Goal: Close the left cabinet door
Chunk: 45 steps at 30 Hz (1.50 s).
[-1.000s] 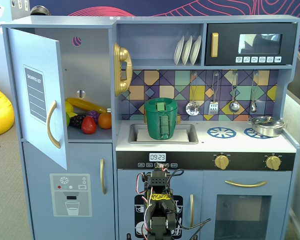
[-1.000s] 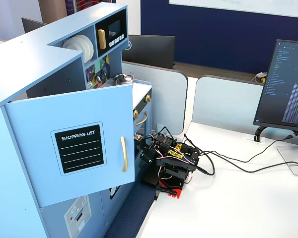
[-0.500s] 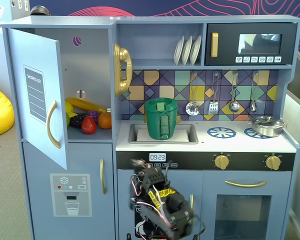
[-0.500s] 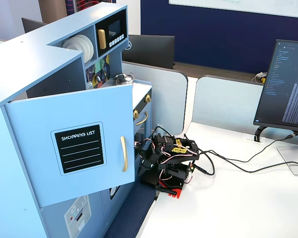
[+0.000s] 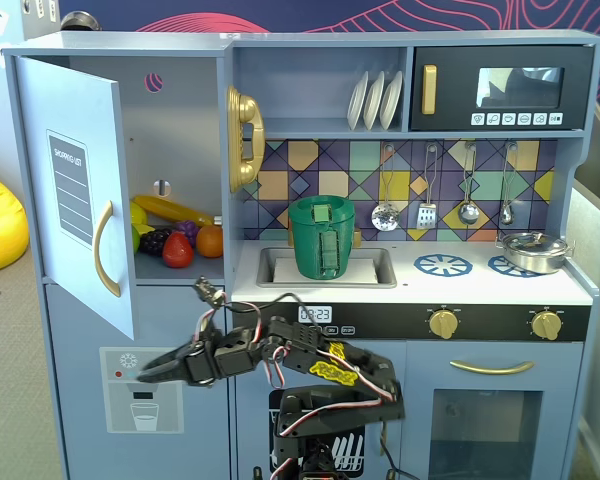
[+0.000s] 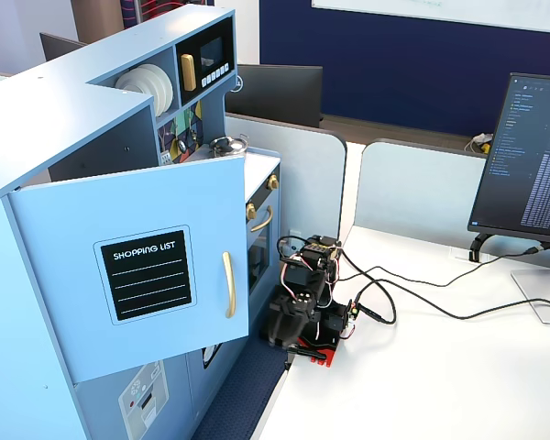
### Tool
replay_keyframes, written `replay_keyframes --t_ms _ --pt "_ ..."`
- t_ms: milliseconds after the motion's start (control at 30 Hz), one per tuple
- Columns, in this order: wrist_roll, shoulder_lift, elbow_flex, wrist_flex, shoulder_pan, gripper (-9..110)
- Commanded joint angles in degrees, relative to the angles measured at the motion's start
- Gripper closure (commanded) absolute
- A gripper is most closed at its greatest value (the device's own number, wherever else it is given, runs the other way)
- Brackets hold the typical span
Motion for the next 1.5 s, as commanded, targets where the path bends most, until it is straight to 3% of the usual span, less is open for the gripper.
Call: replay_keyframes --t_ms 0,200,700,1200,1467 --pt "-6.06 -7.21 -6.94 -11.16 -7.38 102" --pt "-10.72 -22.5 -16.52 -21.01 -5.54 102" --pt "-11.87 -49.39 -39.9 -27.95 0.44 102" --pt "-10.02 -46.41 -35.42 -28.65 11.07 102" --pt "-9.58 -42.01 -32.87 -26.46 21.8 102"
